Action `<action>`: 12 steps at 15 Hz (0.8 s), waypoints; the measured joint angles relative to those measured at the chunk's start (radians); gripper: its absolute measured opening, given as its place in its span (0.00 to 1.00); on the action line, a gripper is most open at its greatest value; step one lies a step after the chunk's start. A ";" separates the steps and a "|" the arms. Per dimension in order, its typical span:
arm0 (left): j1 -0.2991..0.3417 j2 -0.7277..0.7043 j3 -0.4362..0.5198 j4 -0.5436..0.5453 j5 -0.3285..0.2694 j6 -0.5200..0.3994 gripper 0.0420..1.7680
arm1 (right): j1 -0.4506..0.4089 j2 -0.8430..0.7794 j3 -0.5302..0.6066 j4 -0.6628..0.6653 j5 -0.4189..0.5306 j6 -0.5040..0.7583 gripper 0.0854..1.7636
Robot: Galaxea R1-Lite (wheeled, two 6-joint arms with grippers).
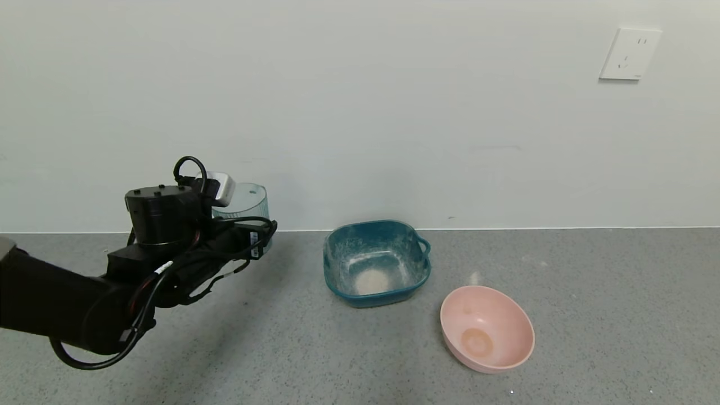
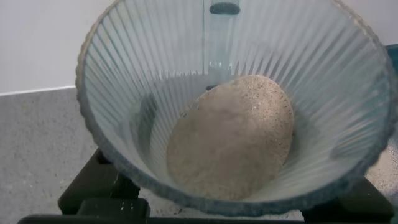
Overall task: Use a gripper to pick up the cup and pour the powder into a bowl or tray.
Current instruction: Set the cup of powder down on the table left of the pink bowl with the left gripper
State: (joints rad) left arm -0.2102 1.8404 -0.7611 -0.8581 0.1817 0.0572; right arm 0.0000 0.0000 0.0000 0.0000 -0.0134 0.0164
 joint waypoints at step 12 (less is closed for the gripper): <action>0.047 0.194 0.011 -0.184 -0.011 -0.104 0.74 | 0.000 0.000 0.000 0.000 0.000 0.000 0.97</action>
State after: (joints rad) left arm -0.1630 2.0340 -0.7498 -1.0426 0.1702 -0.0470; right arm 0.0000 0.0000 0.0000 0.0000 -0.0138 0.0164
